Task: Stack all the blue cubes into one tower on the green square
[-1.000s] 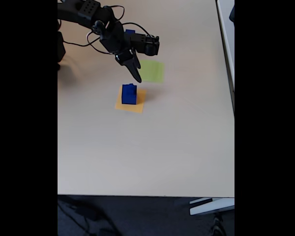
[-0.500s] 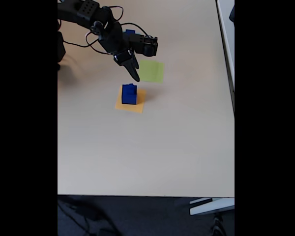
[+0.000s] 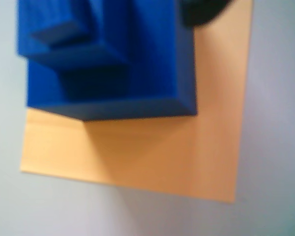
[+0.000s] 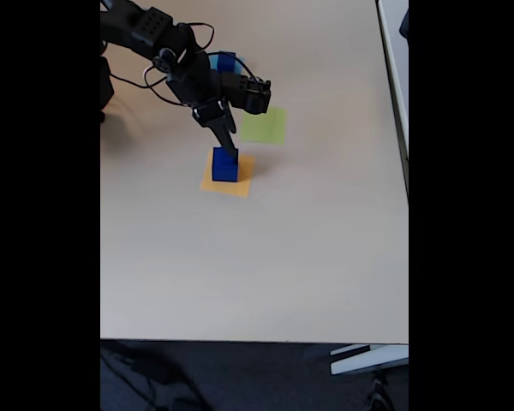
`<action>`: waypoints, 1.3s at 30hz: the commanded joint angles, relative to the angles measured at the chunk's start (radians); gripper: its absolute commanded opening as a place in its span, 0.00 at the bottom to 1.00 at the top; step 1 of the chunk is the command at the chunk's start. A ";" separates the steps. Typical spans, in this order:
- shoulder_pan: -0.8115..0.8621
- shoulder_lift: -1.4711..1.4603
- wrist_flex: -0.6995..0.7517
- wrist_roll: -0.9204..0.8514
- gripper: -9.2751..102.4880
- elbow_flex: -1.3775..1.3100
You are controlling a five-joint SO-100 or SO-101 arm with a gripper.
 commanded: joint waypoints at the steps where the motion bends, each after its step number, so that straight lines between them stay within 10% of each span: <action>1: 0.009 0.002 -0.009 0.000 0.32 -0.028; 39: 0.046 -0.020 -0.011 -0.005 0.25 -0.034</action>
